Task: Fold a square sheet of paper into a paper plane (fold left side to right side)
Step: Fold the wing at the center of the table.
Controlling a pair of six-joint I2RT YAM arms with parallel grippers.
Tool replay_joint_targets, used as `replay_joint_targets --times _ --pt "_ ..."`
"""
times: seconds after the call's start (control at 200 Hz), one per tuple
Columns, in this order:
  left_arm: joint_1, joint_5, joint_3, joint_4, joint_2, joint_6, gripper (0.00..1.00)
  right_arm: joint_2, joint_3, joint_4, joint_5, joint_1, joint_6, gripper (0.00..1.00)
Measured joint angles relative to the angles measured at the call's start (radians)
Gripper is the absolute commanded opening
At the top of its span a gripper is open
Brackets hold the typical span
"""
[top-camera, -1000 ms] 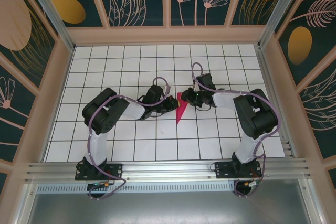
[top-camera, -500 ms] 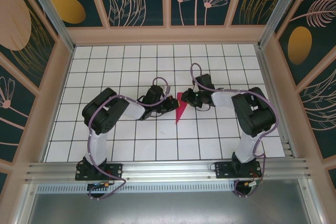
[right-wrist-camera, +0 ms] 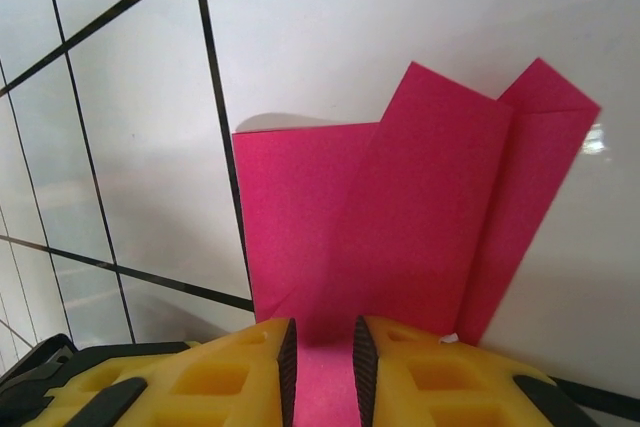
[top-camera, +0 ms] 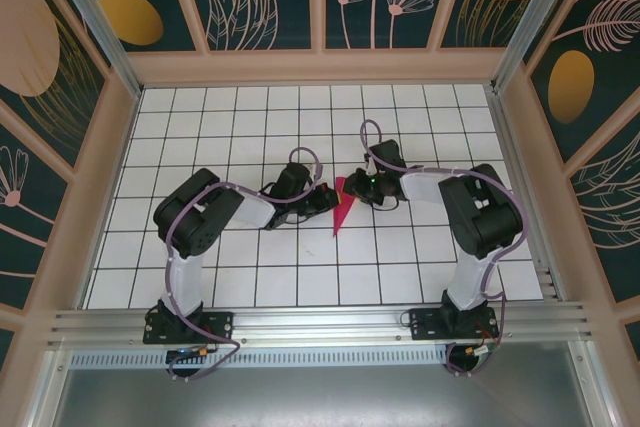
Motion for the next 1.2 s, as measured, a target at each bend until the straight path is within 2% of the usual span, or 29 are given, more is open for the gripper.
replay_joint_targets --times 0.21,0.38,0.52,0.661,0.801,1.201 --pt "0.0 -0.029 -0.038 -0.097 -0.109 0.031 0.28 0.01 0.014 -0.019 -0.006 0.003 -0.003 0.25" --pt "0.0 -0.033 -0.082 -0.127 -0.229 0.05 0.28 0.014 0.02 -0.027 -0.011 0.002 -0.003 0.25" --pt "-0.002 0.032 -0.109 -0.111 -0.296 0.057 0.28 0.016 0.02 -0.027 -0.016 0.002 -0.003 0.25" --pt "-0.04 0.093 -0.101 -0.094 -0.29 0.058 0.27 0.016 0.021 -0.027 -0.017 0.002 -0.003 0.25" --pt "-0.087 0.114 -0.055 -0.095 -0.221 0.061 0.27 0.016 0.021 -0.027 -0.017 0.002 -0.004 0.25" --pt "-0.087 0.11 -0.039 -0.111 -0.122 0.061 0.26 0.016 0.021 -0.027 -0.017 0.002 -0.007 0.25"
